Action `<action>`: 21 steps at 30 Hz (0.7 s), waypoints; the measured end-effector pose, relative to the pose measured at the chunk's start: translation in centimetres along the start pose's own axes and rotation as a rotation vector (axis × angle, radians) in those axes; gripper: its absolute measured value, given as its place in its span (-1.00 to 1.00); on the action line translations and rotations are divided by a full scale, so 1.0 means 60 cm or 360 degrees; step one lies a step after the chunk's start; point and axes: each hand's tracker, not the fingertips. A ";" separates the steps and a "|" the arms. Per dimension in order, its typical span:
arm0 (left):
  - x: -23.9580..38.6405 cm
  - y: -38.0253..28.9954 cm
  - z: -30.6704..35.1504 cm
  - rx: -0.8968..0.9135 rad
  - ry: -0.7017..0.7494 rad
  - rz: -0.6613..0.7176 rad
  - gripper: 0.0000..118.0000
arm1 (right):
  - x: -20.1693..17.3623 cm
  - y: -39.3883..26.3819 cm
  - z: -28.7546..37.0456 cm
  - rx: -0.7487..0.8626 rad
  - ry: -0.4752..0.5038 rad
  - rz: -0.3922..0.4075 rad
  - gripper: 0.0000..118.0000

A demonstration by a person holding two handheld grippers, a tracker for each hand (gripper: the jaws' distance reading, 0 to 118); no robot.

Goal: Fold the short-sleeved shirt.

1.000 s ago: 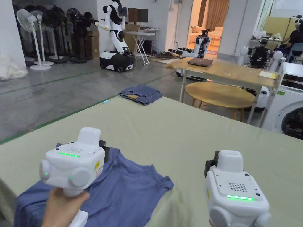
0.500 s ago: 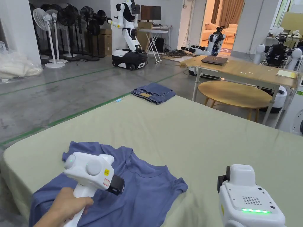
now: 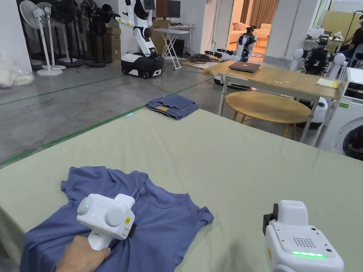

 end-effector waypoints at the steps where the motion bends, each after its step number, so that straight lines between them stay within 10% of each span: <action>1: -0.010 -0.003 -0.015 0.0012 -0.0062 0.0051 -1.00 | 0.002 -0.002 0.000 -0.0002 -0.0006 0.0005 -1.00; 21: 0.045 0.113 0.345 0.0944 -0.0151 0.0063 -1.00 | 0.120 0.025 0.063 0.0104 -0.0182 -0.0113 -1.00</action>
